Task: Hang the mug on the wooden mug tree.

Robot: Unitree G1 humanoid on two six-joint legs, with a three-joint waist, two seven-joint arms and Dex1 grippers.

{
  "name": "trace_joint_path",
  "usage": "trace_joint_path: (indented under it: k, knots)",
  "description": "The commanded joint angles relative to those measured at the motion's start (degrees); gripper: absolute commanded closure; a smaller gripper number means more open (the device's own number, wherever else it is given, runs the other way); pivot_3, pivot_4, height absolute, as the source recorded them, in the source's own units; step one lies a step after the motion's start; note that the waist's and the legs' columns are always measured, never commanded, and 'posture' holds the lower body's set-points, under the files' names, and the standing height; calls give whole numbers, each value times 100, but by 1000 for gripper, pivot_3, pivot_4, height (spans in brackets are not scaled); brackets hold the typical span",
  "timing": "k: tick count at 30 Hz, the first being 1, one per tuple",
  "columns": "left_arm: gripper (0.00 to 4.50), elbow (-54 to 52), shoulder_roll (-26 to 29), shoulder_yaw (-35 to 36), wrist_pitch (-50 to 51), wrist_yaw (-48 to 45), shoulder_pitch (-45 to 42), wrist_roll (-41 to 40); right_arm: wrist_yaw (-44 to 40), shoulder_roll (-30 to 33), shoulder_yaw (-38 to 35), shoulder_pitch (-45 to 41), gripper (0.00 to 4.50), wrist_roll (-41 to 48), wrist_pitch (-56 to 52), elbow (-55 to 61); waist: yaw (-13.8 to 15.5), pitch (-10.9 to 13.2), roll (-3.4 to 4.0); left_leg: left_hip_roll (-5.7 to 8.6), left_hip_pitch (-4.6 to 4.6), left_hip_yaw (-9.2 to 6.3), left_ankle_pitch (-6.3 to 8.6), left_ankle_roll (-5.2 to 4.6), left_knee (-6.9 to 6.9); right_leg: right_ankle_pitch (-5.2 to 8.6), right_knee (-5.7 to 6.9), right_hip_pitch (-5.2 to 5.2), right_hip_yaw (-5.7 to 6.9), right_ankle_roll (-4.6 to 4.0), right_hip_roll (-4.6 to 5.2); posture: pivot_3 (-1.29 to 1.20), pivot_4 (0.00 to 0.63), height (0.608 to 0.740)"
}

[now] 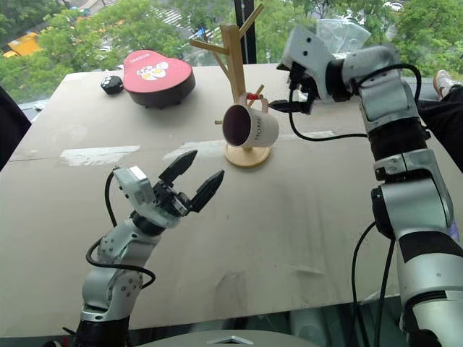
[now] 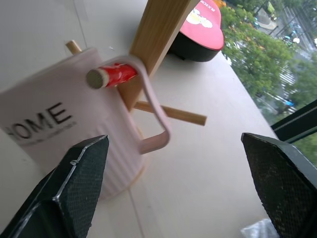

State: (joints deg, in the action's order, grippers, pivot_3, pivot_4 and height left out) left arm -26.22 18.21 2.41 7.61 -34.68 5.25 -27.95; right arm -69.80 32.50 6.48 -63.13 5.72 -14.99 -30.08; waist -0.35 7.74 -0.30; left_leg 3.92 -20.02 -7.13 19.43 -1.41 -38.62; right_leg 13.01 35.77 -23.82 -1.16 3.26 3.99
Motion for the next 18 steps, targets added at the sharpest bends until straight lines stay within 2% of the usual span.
trace_joint_path:
  k: [1, 4, 8, 14, 16, 18]
  knots:
    - [0, -30, 365, -227, 347, 9, 387, 400, -330, 544, -766, 1374, 159, 853, -677, 1131, 51, 5, 9, 1, -6, -3, 0, -1, 1, 0, -3, -2, 1, 0, 3, 0, 150, 740]
    - [0, 54, 616, -424, 390, -70, 779, 711, 107, 635, -1283, 2956, 159, 1278, -1152, 2228, 72, 14, 24, 1, -15, 5, 0, -1, 6, 0, -1, -20, -4, 0, 3, 0, 150, 740]
    - [0, 412, 761, -453, 317, 121, 1020, 1216, 848, 159, -1565, 4834, 159, 1597, -1279, 3564, 52, 7, 20, -9, -11, 11, 0, 0, 10, -1, 11, -32, -21, 0, -6, 0, 150, 740]
    - [0, 613, 878, -485, 85, -103, 1258, 1306, 2043, -1097, -1418, 6529, 159, 1189, 161, 4331, 50, -3, 14, -9, 38, 29, -1, 3, 19, -8, 13, 8, -27, -5, -8, 0, 150, 740]
    - [0, 568, 896, -426, 28, -98, 1261, 1320, 2227, -1324, -1157, 6927, 159, 828, 942, 4326, 46, -6, 11, -7, 44, 32, -1, 3, 16, -9, 13, 11, -28, -3, -9, 0, 150, 740]
    - [0, 498, 940, -407, 12, -100, 1252, 1364, 2396, -1469, -1091, 7128, 159, 740, 1275, 4185, 46, -8, 7, -7, 46, 28, -1, 3, 18, -8, 13, 11, -23, -4, -13, 0, 150, 740]
